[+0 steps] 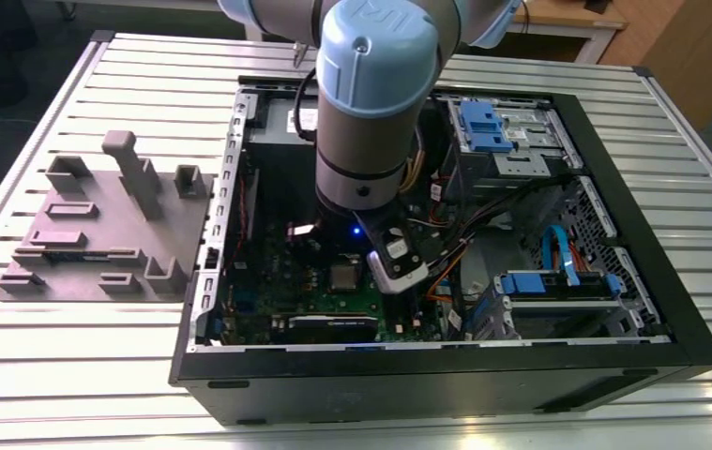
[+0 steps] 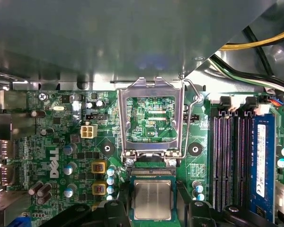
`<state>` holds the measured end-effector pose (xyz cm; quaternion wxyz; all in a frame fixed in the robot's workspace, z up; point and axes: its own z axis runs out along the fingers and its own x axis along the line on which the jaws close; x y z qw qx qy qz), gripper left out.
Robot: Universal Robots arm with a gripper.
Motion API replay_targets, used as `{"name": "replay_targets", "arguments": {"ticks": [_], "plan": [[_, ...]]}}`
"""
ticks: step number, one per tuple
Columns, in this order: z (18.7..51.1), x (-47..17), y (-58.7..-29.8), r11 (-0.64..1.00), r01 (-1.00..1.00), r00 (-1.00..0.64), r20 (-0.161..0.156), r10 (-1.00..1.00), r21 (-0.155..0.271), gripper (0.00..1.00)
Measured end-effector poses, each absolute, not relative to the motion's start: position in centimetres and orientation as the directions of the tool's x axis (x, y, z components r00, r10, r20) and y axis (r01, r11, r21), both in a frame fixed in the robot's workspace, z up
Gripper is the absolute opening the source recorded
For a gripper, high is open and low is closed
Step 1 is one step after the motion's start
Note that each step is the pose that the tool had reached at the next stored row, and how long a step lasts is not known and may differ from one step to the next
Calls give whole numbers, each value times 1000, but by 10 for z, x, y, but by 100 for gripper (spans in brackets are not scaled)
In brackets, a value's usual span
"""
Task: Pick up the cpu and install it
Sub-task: 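Place the cpu into insertion slot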
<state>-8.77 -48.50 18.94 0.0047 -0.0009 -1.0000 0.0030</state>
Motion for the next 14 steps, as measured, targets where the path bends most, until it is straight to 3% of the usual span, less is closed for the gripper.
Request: {"name": "replay_targets", "arguments": {"ticks": [14], "plan": [[187, -88, -485, 1000, 2, -1000, 10, 2, -5, 47]]}}
